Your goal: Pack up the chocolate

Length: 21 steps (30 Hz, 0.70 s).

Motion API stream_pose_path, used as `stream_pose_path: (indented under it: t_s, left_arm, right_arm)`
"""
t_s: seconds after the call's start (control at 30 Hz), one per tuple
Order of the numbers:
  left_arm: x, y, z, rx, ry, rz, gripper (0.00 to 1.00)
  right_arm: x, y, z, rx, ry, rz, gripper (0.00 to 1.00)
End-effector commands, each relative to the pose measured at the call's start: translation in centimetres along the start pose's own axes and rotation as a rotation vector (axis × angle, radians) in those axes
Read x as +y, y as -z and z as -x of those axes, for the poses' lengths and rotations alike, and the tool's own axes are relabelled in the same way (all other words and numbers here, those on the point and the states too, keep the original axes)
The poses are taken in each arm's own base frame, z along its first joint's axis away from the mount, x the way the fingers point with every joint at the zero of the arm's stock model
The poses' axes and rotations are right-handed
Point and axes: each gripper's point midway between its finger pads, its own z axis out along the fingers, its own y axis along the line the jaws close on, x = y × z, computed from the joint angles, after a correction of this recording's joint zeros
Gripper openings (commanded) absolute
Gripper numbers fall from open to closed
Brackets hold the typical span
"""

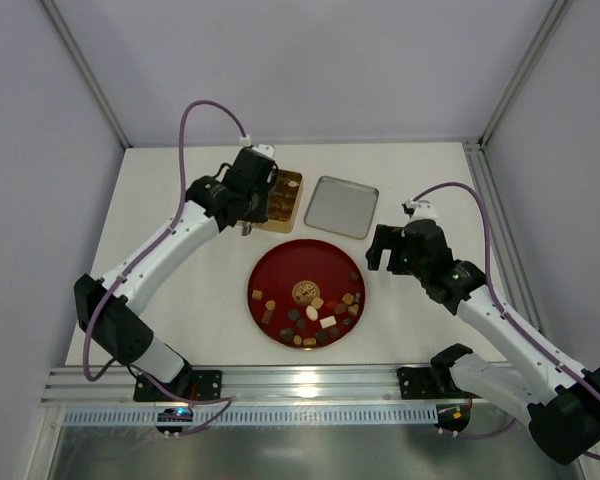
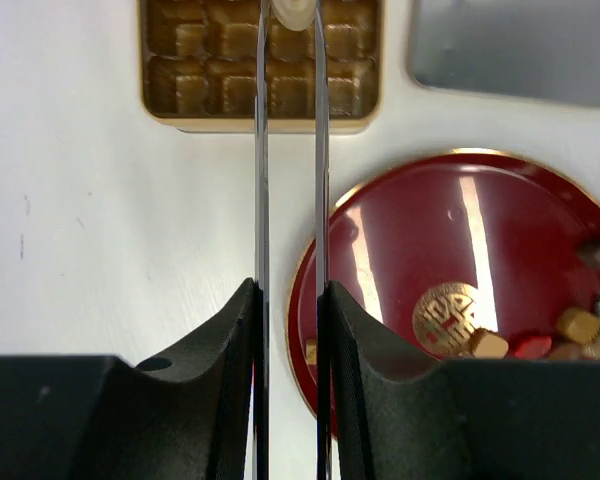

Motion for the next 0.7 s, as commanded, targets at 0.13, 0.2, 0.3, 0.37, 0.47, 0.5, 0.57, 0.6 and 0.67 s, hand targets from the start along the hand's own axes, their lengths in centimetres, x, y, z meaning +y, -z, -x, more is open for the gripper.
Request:
stream_pose_path:
  t_s: [0.13, 0.2, 0.3, 0.37, 0.47, 0.5, 0.57, 0.6, 0.67]
  left_arm:
    - [3.1, -4.6, 5.1, -0.051, 0.065, 0.064, 0.28]
    - [4.3, -5.8, 5.4, -0.041, 0.090, 0.084, 0.27]
    - [5.4, -7.1, 5.9, -0.031, 0.104, 0.097, 0.27]
    - [5.8, -7.8, 6.0, -0.021, 0.108, 0.108, 0.27]
    - [6.6, -8.2, 6.0, -0.013, 0.113, 0.118, 0.27]
    - [6.9, -8.4, 6.0, -0.011, 0.117, 0.121, 0.27]
    - [7.2, -8.5, 6.0, -0.004, 0.114, 0.126, 0.27]
    - [7.4, -8.6, 5.9, 0.001, 0.112, 0.130, 0.27]
    - [7.6, -8.8, 5.7, 0.011, 0.105, 0.136, 0.28]
  right_arm:
    - [0.9, 0.4, 2.0, -0.041, 0.007, 0.030, 1.00]
    - [1.0, 0.5, 2.1, -0.044, 0.008, 0.030, 1.00]
    - [0.9, 0.5, 2.0, -0.040, 0.008, 0.028, 1.00]
    - [0.8, 0.5, 1.8, -0.040, 0.009, 0.026, 1.00]
    - [0.7, 0.6, 1.7, -0.038, 0.007, 0.025, 1.00]
    - [0.7, 0.6, 1.7, -0.040, 0.006, 0.026, 1.00]
    - [0.7, 0.4, 1.5, -0.036, 0.005, 0.026, 1.00]
    - [0.7, 0.4, 1.6, -0.037, 0.004, 0.028, 1.00]
    - [0.8, 0.4, 1.4, -0.031, 0.002, 0.029, 1.00]
